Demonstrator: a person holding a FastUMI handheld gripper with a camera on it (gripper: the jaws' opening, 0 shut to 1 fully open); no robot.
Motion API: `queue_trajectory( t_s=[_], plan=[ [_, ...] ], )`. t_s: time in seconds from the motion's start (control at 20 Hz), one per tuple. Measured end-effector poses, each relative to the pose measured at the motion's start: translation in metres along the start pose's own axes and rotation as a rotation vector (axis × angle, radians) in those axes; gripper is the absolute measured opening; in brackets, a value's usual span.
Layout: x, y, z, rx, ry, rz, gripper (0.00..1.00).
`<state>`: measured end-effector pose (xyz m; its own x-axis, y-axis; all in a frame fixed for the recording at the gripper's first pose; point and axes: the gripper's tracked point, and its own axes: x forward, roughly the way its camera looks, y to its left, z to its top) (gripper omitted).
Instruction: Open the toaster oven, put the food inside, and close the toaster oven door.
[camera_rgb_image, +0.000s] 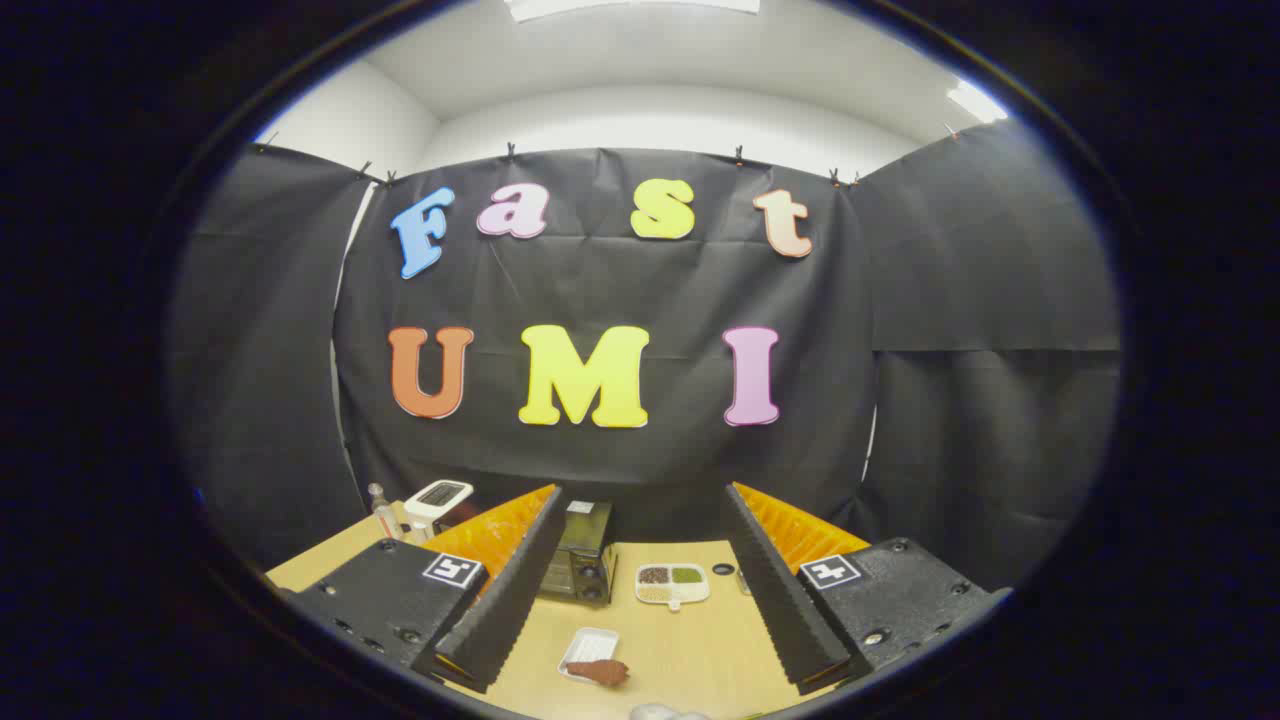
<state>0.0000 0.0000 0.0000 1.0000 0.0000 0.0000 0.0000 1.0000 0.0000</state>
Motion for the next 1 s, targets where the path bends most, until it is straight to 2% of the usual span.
queue_trajectory(
  t_s=[0.65, 1.0],
  plan=[
    [-0.004, -0.006, 0.001, 0.001, -0.009, -0.064, 1.0],
    [0.03, 0.039, -0.012, 0.011, 0.009, -0.084, 1.0]
  ],
)
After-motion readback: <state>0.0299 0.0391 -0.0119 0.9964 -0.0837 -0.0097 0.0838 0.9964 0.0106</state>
